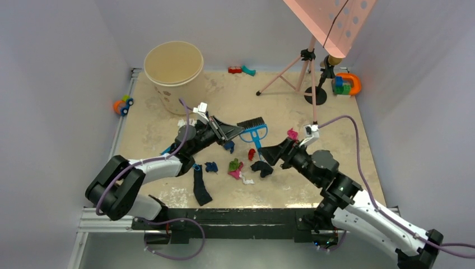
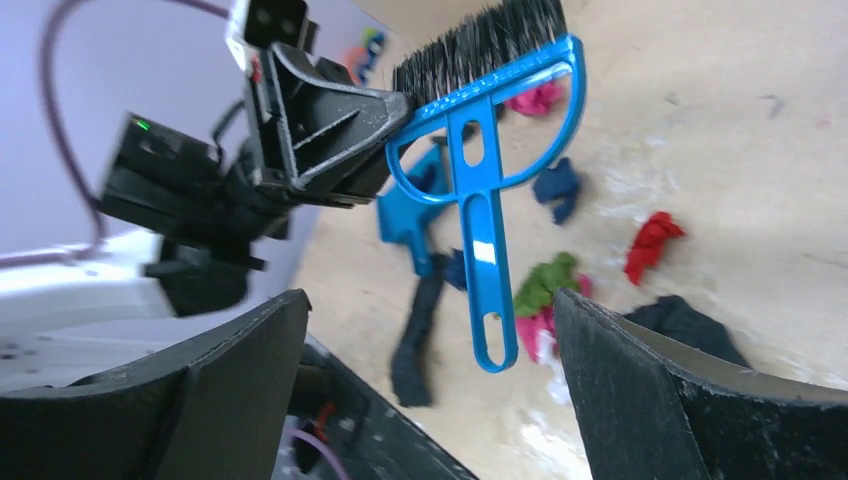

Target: Sweep away the paper scraps from the table

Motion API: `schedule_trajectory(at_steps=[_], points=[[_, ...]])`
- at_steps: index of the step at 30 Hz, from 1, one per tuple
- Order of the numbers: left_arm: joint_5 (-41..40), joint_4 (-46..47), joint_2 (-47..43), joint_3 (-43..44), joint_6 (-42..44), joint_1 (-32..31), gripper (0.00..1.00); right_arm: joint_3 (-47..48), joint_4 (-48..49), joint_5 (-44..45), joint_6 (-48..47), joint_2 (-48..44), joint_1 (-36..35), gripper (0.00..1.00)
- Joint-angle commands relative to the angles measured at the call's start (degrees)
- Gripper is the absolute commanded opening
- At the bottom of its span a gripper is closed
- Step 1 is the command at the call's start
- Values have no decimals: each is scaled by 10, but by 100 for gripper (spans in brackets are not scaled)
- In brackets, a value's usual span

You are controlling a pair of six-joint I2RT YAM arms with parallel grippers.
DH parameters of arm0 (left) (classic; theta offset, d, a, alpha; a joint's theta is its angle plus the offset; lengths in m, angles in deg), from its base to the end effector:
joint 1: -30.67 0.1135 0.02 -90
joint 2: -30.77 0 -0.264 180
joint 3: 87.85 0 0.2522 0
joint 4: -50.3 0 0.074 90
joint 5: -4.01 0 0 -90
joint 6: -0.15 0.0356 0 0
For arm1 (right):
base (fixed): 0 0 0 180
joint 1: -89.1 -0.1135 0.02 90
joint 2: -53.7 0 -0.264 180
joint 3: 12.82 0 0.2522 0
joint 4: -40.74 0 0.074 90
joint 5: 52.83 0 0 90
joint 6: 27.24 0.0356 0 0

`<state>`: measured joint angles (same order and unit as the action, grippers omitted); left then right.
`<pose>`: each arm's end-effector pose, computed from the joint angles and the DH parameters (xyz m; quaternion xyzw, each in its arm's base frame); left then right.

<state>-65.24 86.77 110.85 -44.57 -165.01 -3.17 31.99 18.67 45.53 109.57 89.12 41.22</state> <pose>0.2287 -0.1685 0.2219 -0.1273 0.6975 -0.6388 0.2988 0.1113 0.1154 0.2837 0.0383 0.7792 0.4196 0.4640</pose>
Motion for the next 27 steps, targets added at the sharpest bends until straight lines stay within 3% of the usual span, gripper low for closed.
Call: schedule_trajectory(at_steps=[1,3,5,9,16,23,27], points=[[-43,242,29,-20,-79,2,0,-97,202,-20,132,-60,6,94],[-62,308,54,-24,-109,-1,0,-129,266,-15,160,-67,6,92],[-71,313,62,-19,-121,-4,0,-142,308,-7,173,-65,6,90],[-107,312,39,-25,-103,-12,0,-142,327,29,187,-59,6,86],[-110,312,28,-25,-94,-13,0,-147,378,61,213,-39,6,61],[-108,312,26,-24,-90,-16,0,-133,403,54,229,6,6,57],[-121,312,16,-33,-75,-25,0,-126,409,72,228,18,6,49]])
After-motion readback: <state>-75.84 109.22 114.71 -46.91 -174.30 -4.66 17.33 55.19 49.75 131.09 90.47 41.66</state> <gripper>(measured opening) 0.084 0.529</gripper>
